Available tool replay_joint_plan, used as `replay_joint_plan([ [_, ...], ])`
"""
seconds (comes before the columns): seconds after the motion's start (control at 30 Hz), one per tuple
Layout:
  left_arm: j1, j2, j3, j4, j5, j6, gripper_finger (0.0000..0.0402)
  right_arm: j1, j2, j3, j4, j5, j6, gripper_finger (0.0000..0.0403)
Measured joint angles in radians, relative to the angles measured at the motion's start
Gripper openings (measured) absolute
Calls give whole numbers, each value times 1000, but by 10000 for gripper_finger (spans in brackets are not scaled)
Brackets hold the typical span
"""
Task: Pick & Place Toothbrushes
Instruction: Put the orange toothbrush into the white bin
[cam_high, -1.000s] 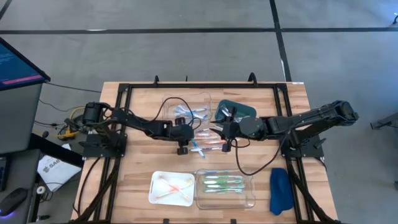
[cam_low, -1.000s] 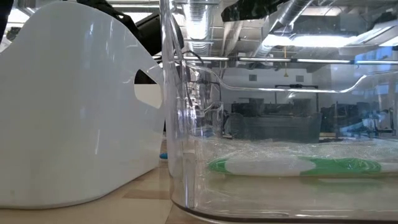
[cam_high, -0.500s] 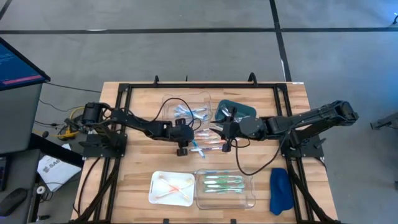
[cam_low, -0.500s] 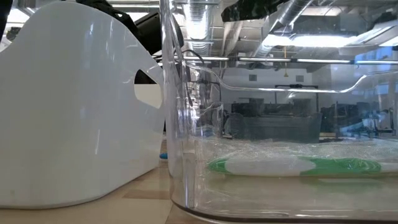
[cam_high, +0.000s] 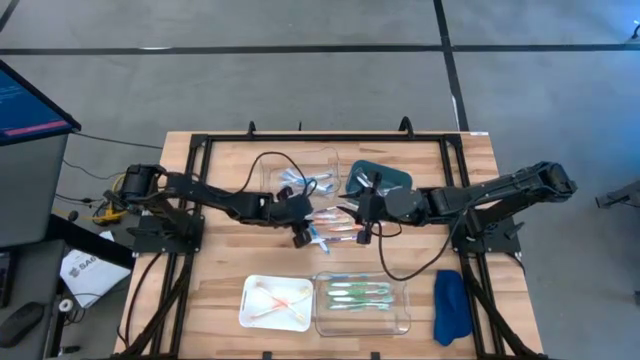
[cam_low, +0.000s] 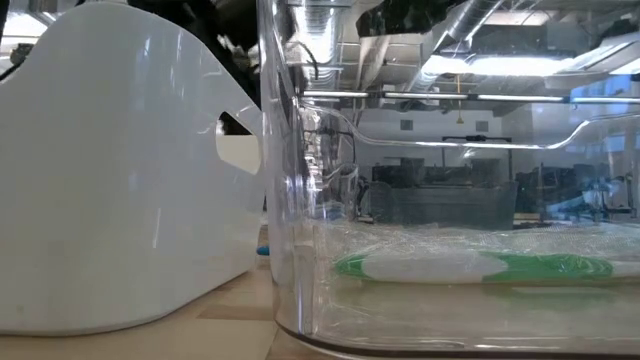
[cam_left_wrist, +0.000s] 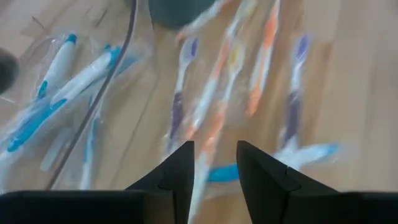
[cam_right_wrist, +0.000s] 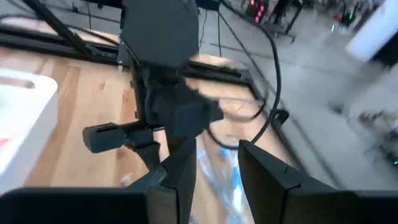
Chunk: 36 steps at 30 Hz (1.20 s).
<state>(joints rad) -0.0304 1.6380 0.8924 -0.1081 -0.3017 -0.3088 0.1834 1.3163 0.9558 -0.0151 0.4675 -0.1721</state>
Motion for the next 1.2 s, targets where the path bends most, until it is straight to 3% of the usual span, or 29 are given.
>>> replay_joint_plan([
  [0.17,-32,-42,71,-59,30,-239,113,0,0,0,-68,-1,192,113],
  [0.3,-55,-64,132,-205,38,-420,113,0,0,0,-142,-1,208,113],
  [0.4,-73,-64,175,-339,-14,-583,113,0,0,0,-163,0,231,113],
  [0.53,-81,-60,180,-410,-43,-798,113,0,0,0,-168,0,234,113],
  [0.63,-65,-60,180,-406,-58,-819,113,-1,0,0,-168,0,234,113],
  [0.77,-52,-60,181,-330,-105,-738,113,-1,0,0,-169,0,234,113],
  [0.97,-64,-60,174,-94,-164,-721,113,-1,0,0,-187,0,234,113],
  [1.2,-64,-60,174,162,-28,-719,113,-1,0,0,-212,1,234,113],
])
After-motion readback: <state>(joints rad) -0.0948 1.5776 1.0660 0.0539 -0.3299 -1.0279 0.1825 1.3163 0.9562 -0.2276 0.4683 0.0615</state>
